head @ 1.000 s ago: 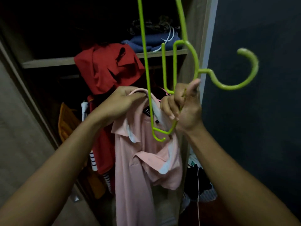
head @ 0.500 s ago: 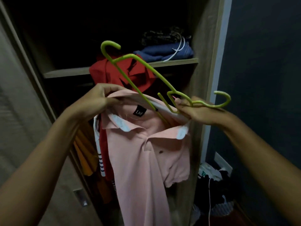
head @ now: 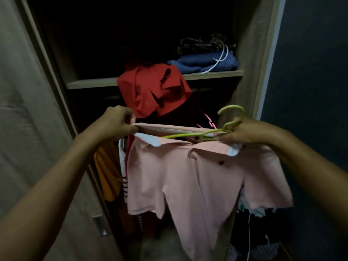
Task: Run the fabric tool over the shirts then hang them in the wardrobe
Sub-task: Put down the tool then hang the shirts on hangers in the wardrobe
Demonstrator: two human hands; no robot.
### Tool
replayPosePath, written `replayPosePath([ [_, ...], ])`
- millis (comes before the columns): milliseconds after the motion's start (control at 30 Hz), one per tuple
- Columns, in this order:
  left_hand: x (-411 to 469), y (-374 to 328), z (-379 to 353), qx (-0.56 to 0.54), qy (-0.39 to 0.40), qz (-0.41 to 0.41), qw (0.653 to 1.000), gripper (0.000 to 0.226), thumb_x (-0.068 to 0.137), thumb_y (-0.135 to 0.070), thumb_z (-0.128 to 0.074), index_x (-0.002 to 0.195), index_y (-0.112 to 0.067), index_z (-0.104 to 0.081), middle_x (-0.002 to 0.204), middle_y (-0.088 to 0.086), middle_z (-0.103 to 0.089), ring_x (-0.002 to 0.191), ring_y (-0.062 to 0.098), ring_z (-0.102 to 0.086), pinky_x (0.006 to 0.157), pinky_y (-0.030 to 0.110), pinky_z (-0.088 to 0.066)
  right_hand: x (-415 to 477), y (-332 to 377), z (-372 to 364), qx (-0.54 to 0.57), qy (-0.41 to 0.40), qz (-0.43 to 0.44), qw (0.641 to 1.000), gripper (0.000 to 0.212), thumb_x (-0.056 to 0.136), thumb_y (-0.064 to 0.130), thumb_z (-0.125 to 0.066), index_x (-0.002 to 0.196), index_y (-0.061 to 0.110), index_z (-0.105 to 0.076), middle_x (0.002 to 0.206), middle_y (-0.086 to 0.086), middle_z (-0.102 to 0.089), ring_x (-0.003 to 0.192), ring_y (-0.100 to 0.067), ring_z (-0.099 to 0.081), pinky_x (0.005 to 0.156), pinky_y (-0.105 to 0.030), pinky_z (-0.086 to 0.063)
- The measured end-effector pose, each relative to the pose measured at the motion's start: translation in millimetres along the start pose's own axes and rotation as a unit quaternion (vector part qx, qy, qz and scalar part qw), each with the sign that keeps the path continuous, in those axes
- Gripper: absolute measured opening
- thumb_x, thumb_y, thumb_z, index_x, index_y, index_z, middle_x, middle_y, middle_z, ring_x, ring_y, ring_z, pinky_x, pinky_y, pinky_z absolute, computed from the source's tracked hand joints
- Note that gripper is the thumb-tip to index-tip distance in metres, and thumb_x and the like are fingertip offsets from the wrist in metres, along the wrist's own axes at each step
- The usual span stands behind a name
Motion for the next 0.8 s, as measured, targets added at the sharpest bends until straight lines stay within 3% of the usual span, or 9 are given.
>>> replayPosePath([
  [100, -4.6, -21.2, -13.9, -0.116, 0.008, 0.016, 0.993, 0.018, 0.075, -0.024, -0.066, 0.063, -0.009, -0.068, 0.056, 0.007, -0.064, 0.052, 0.020, -0.061, 0.053, 0.032, -0.049, 19.9, 6.1, -3.8, -0.034, -0.003, -0.011, 0.999, 0.043, 0.079, 0.055, -0.074, 0.067, 0.015, -0.062, 0.066, -0.005, -0.062, 0.066, -0.024, -0.058, 0.063, -0.038, -0.047],
  [233, -11.9, -62.9, -42.1, -0.251, 0.053, 0.035, 0.966, 0.037, 0.058, -0.042, -0.066, 0.065, -0.007, -0.074, 0.053, 0.013, -0.057, 0.045, 0.024, -0.051, 0.050, 0.034, -0.041, 42.7, 25.6, -27.0, 0.008, -0.004, -0.030, 1.000, 0.054, 0.074, 0.047, -0.081, 0.048, 0.010, -0.051, 0.046, -0.001, -0.044, 0.044, -0.014, -0.038, 0.048, -0.029, -0.032],
  [400, -25.9, -83.1, -56.2, -0.123, 0.123, -0.137, 0.975, 0.056, 0.076, -0.058, -0.058, 0.063, -0.003, -0.058, 0.055, 0.000, -0.048, 0.053, 0.015, -0.042, 0.056, 0.036, -0.035, 47.9, 22.3, -8.2, 0.105, -0.060, -0.059, 0.991, 0.060, 0.073, 0.039, -0.084, 0.042, 0.012, -0.040, 0.032, 0.005, -0.031, 0.034, -0.010, -0.028, 0.042, -0.025, -0.024],
  [467, -26.6, -75.4, -46.7, -0.086, 0.070, -0.189, 0.976, 0.053, 0.083, -0.065, -0.057, 0.066, -0.014, -0.058, 0.062, -0.001, -0.053, 0.060, 0.011, -0.051, 0.060, 0.035, -0.042, 45.6, 22.3, -3.5, 0.158, -0.073, -0.058, 0.983, 0.065, 0.070, 0.044, -0.085, 0.040, 0.013, -0.037, 0.034, 0.006, -0.029, 0.035, -0.010, -0.026, 0.044, -0.025, -0.023],
  [533, -23.3, -64.2, -33.8, -0.007, -0.043, -0.213, 0.976, 0.048, 0.085, -0.071, -0.053, 0.088, -0.023, -0.059, 0.085, -0.006, -0.055, 0.083, 0.015, -0.055, 0.074, 0.035, -0.046, 44.0, 25.1, -3.5, 0.213, -0.082, -0.047, 0.972, 0.068, 0.070, 0.046, -0.086, 0.039, 0.014, -0.035, 0.035, 0.004, -0.030, 0.033, -0.011, -0.027, 0.041, -0.021, -0.022],
  [633, -15.7, -50.1, -49.5, 0.046, -0.013, -0.186, 0.981, 0.061, 0.087, -0.075, -0.040, 0.118, -0.025, -0.057, 0.105, -0.004, -0.061, 0.101, 0.020, -0.059, 0.086, 0.040, -0.048, 38.9, 34.9, -4.3, 0.266, -0.067, -0.014, 0.961, 0.061, 0.074, 0.041, -0.085, 0.038, 0.014, -0.044, 0.037, 0.000, -0.035, 0.031, -0.013, -0.030, 0.038, -0.017, -0.023],
  [700, -13.3, -45.6, -50.6, 0.034, -0.022, -0.171, 0.985, 0.060, 0.089, -0.072, -0.033, 0.115, -0.026, -0.063, 0.099, -0.002, -0.070, 0.098, 0.023, -0.067, 0.080, 0.039, -0.051, 34.9, 47.2, -5.1, 0.247, -0.035, 0.047, 0.967, 0.046, 0.077, 0.037, -0.084, 0.048, 0.011, -0.058, 0.046, -0.007, -0.045, 0.039, -0.017, -0.038, 0.040, -0.021, -0.028],
  [767, -11.7, -38.6, -41.6, 0.024, -0.061, -0.167, 0.984, 0.054, 0.092, -0.068, -0.032, 0.108, -0.027, -0.064, 0.095, 0.000, -0.074, 0.094, 0.025, -0.069, 0.075, 0.036, -0.050, 29.2, 50.9, -1.0, 0.201, -0.036, 0.105, 0.973, 0.024, 0.074, 0.024, -0.086, 0.074, 0.010, -0.067, 0.069, -0.013, -0.059, 0.057, -0.017, -0.050, 0.049, -0.034, -0.042],
  [800, -11.5, -34.5, -37.2, 0.018, -0.069, -0.163, 0.984, 0.052, 0.092, -0.067, -0.032, 0.109, -0.029, -0.064, 0.097, 0.000, -0.075, 0.096, 0.025, -0.070, 0.075, 0.035, -0.049, 27.1, 44.8, 1.1, 0.185, -0.040, 0.113, 0.975, 0.027, 0.072, 0.018, -0.087, 0.088, 0.011, -0.067, 0.083, -0.012, -0.065, 0.066, -0.016, -0.056, 0.058, -0.036, -0.050],
])
Point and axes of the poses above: each hand's wrist, its own x-axis towards the middle knuckle, its own z-axis out of the back of the hand, y = z × x, the point moved 9 cm from there along x, towards the middle knuckle
